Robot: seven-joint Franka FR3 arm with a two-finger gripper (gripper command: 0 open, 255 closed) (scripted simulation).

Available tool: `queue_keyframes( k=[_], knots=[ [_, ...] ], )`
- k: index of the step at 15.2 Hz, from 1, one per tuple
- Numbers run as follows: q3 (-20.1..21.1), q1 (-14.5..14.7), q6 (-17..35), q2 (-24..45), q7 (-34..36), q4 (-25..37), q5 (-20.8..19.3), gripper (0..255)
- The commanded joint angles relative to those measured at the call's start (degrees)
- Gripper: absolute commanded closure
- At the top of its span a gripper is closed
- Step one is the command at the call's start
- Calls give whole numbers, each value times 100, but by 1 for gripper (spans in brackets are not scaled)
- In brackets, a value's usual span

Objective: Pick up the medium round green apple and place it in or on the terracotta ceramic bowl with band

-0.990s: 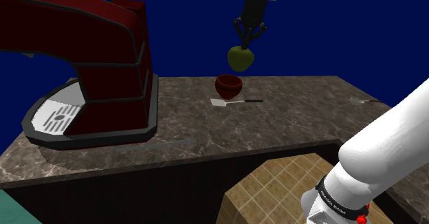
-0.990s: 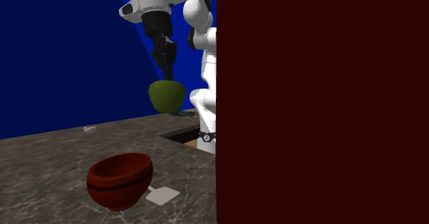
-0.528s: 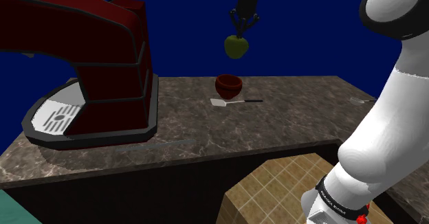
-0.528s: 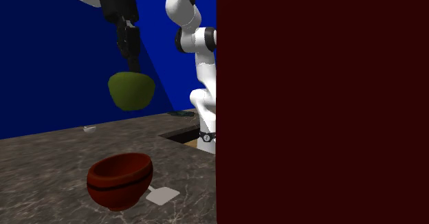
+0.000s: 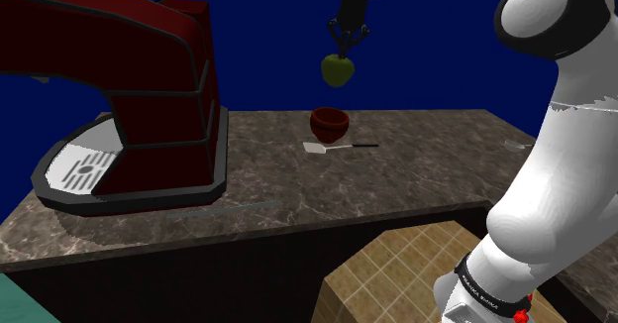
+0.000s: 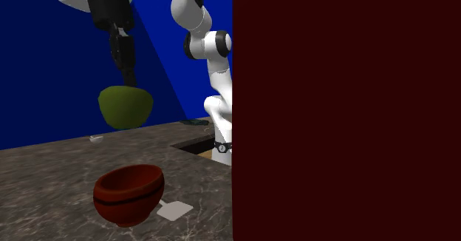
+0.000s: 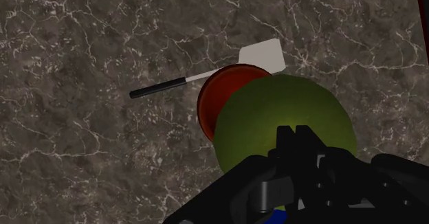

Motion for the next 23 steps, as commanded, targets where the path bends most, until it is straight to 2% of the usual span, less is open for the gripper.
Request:
queue_keyframes(
  k=[1, 19, 23],
  knots=[
    [-6, -14, 183, -51, -33, -232, 6, 255],
    [-23, -45, 1661, -233, -217, -1901, 41, 255],
    [-23, -45, 1661, -233, -217, -1901, 41, 255]
  ],
)
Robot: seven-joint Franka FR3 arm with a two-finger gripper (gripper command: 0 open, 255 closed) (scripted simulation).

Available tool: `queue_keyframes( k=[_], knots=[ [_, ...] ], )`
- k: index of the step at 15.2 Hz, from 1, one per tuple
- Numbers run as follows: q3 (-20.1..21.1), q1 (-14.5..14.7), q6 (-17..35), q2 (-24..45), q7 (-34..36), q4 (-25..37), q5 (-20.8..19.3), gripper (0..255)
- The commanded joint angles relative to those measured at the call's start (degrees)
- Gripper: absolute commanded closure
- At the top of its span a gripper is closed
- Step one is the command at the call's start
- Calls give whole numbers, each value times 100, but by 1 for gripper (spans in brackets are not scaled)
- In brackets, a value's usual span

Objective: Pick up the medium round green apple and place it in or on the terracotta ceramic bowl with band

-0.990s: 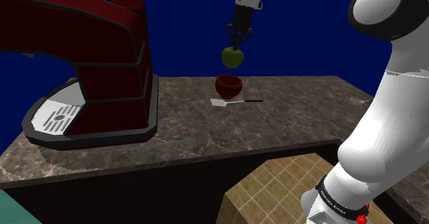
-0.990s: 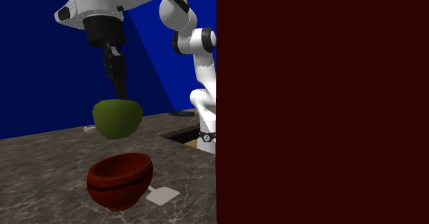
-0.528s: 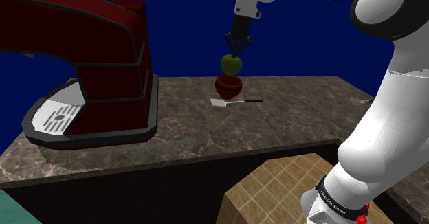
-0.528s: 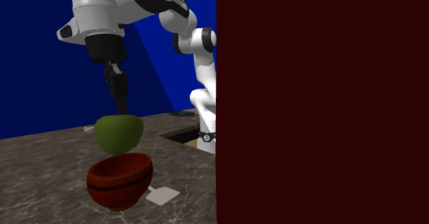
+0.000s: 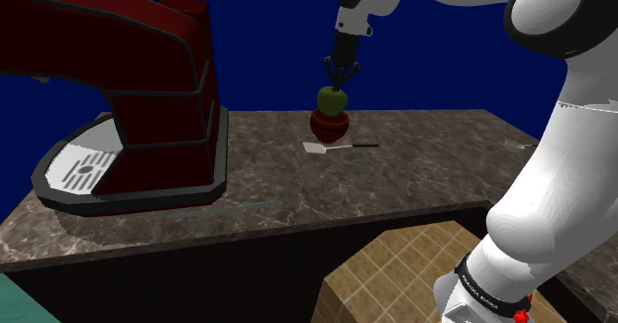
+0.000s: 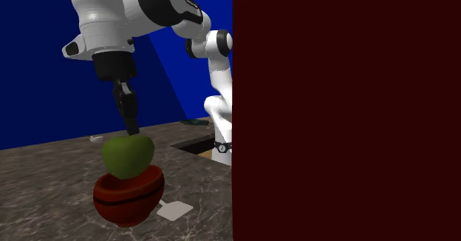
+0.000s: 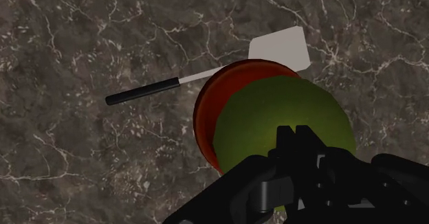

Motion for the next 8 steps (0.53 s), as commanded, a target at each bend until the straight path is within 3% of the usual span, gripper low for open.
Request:
queue_keyframes(
  k=[1, 3, 4, 8],
  knots=[
    [0, 0, 6, 1, -1, -3, 0, 255],
    [0, 0, 6, 1, -1, -3, 0, 255],
    [0, 0, 7, 1, -1, -3, 0, 0],
    [0, 0, 7, 1, -1, -3, 0, 0]
  ],
)
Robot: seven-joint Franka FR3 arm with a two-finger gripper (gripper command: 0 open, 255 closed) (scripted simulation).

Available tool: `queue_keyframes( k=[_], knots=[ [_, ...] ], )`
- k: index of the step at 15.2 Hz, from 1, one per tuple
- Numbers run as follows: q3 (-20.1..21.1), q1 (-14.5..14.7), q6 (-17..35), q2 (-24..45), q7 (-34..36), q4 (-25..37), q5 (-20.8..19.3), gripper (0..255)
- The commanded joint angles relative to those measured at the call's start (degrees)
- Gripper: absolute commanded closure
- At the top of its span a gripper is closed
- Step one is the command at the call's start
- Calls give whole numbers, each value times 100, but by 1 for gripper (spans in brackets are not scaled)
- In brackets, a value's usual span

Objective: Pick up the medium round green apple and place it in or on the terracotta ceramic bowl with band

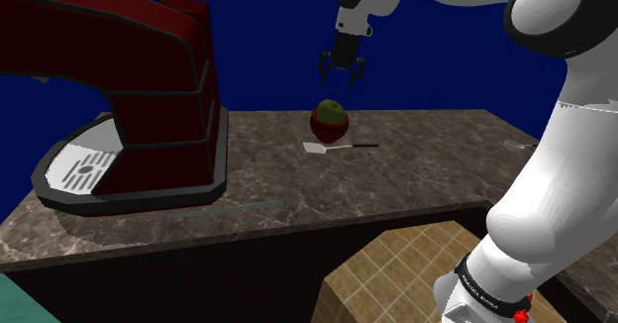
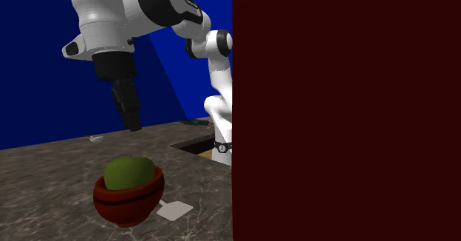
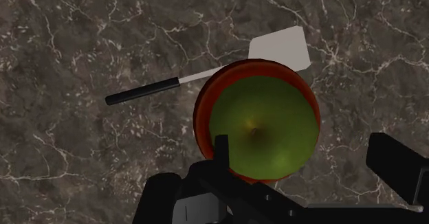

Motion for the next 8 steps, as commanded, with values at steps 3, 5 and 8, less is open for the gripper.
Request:
queue_keyframes(
  k=[3, 5, 8],
  knots=[
    [-10, -14, -402, 53, 15, 454, -14, 0],
    [-17, -22, -777, 137, 34, 911, -30, 0],
    [-17, -22, -777, 137, 34, 910, -30, 0]
  ],
)
